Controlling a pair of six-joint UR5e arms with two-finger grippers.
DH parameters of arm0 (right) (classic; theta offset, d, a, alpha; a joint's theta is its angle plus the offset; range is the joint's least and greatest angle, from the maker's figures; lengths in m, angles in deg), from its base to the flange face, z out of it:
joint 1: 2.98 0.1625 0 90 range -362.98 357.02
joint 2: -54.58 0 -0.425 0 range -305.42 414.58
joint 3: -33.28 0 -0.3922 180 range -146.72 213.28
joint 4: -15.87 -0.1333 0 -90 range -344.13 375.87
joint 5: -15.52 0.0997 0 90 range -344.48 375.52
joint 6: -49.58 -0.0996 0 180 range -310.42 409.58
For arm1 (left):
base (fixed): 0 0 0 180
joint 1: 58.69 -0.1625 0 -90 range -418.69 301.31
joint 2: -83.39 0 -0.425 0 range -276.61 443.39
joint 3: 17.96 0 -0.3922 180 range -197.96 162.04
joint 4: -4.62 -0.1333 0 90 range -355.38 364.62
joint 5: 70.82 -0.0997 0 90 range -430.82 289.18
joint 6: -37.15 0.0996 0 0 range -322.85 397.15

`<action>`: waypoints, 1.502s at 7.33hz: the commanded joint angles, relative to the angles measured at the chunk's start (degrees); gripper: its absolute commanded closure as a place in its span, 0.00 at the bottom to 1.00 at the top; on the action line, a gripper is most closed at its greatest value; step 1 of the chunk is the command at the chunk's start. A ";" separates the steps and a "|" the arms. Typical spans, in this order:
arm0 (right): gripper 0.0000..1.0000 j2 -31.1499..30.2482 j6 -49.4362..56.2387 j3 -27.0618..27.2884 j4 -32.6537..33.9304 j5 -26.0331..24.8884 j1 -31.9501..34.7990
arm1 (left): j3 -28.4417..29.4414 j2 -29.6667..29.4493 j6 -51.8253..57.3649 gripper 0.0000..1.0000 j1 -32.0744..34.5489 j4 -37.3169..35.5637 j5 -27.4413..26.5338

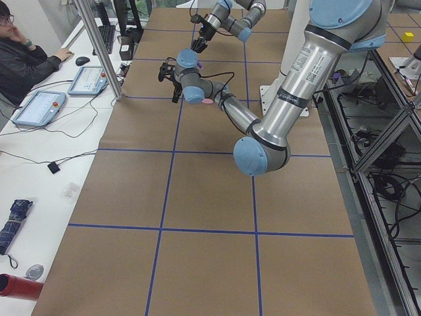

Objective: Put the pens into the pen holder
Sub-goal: 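Lower the purple marker into the pink cup with the right gripper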

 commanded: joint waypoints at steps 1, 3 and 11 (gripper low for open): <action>1.00 0.13 3.41 -3.26 -1.30 -5.58 -5.18 | 0.13 2.62 2.66 0.01 1.12 0.20 0.03; 1.00 0.14 4.75 -5.56 -1.48 -6.19 -5.97 | 0.22 2.89 3.02 0.01 1.12 0.29 0.03; 0.01 0.40 4.66 -7.67 -1.48 -7.69 -7.73 | 0.93 2.89 3.02 0.01 1.12 0.37 -0.06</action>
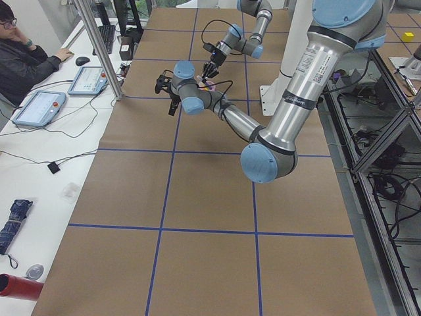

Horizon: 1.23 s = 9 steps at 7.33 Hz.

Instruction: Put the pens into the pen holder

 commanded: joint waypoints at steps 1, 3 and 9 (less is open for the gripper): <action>0.00 0.14 0.06 1.26 -0.09 0.07 0.05 | 0.04 0.00 0.09 0.01 0.00 0.00 0.00; 0.01 0.40 -0.63 4.07 0.17 0.60 0.66 | -0.05 -0.09 0.09 0.01 0.09 0.00 0.00; 0.01 0.40 -3.72 13.49 30.97 34.61 23.98 | -0.58 -0.70 22.11 0.00 18.06 -23.71 15.02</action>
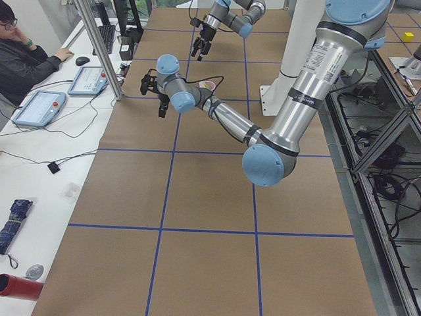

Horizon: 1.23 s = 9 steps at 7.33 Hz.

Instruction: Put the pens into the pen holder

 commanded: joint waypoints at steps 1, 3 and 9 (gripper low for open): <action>0.00 -0.80 3.31 0.59 15.13 20.13 13.85 | 0.11 -0.33 24.96 0.00 8.75 -18.05 2.19; 0.00 -6.82 17.58 1.20 28.68 27.07 22.93 | 0.12 2.63 40.67 0.00 12.38 -23.30 2.62; 0.00 -19.94 27.71 -9.51 24.63 21.71 33.83 | 8.80 20.67 41.34 0.00 14.31 2.69 -1.16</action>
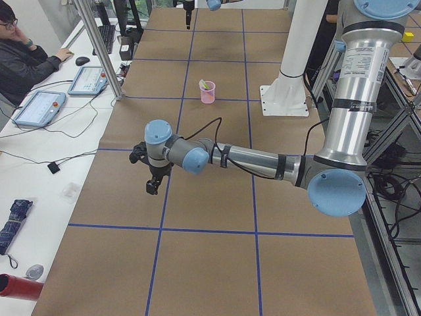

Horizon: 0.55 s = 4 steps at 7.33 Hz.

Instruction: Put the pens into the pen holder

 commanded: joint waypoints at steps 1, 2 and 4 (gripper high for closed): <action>0.00 -4.06 8.13 -2.15 -2.03 2.54 7.55 | 2.49 1.46 0.13 0.00 4.18 1.68 0.70; 0.00 -5.02 8.33 -2.78 -2.03 6.21 10.98 | 2.50 1.28 0.21 0.00 7.86 -2.51 4.19; 0.00 -8.35 14.52 -5.58 -2.03 15.62 17.23 | 2.14 1.11 12.87 0.00 15.17 -11.74 6.78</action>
